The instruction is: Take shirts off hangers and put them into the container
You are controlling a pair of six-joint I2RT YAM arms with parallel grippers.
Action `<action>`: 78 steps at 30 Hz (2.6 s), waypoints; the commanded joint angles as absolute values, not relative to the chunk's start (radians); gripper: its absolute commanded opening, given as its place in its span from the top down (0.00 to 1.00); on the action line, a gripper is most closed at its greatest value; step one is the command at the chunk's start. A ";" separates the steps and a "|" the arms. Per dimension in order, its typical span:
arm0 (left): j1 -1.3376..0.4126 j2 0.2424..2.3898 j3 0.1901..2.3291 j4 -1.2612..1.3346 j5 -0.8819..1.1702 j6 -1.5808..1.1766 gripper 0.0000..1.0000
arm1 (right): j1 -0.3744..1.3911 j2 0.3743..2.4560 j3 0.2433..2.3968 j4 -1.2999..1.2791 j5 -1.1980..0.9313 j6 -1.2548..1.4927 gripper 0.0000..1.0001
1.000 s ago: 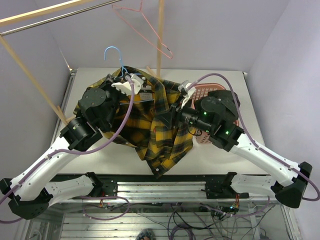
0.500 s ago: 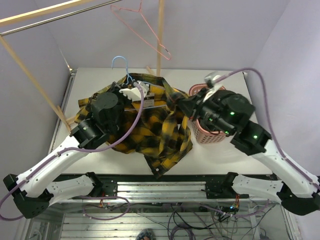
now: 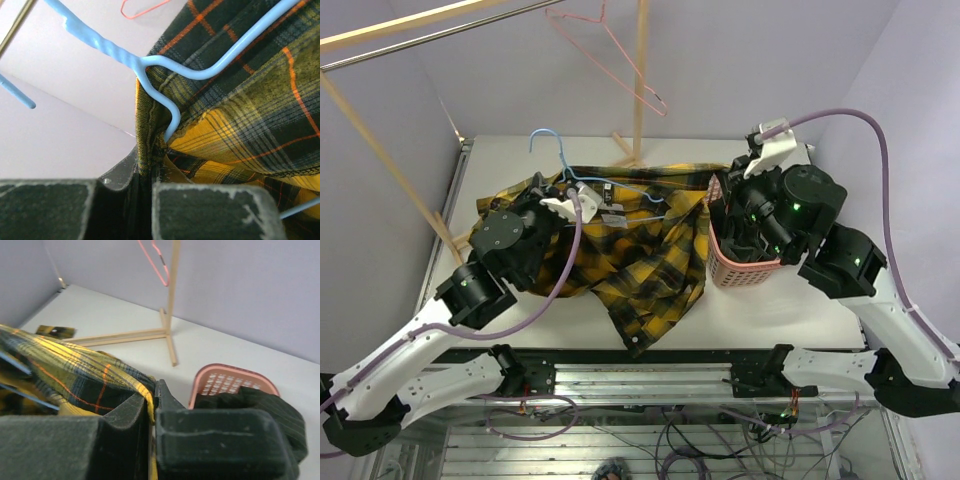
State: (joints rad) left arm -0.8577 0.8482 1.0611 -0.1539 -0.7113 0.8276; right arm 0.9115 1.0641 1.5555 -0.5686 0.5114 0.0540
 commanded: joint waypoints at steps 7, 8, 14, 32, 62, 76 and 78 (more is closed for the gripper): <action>-0.838 0.759 1.236 -0.320 -0.858 0.862 0.93 | 0.895 1.018 1.699 -0.559 0.882 -0.048 1.00; -0.839 0.753 1.246 -0.334 -0.856 0.854 0.93 | 0.896 1.020 1.709 -0.566 0.882 -0.048 1.00; -0.839 0.734 1.278 -0.396 -0.888 0.852 0.93 | 0.894 1.010 1.745 -0.619 0.805 -0.012 1.00; -0.839 1.007 1.536 -0.403 -1.042 0.675 0.93 | 0.907 0.996 1.147 -0.199 -0.166 0.336 0.24; -0.838 1.026 1.658 -0.575 -1.005 0.530 0.93 | 0.977 1.287 1.039 0.294 0.482 0.154 0.23; -0.838 0.985 1.539 -0.579 -1.014 0.525 0.93 | 0.973 1.208 1.132 0.146 0.622 0.087 1.00; -0.839 0.971 1.482 -0.605 -1.014 0.495 0.93 | 0.968 1.139 1.161 0.060 0.601 0.099 1.00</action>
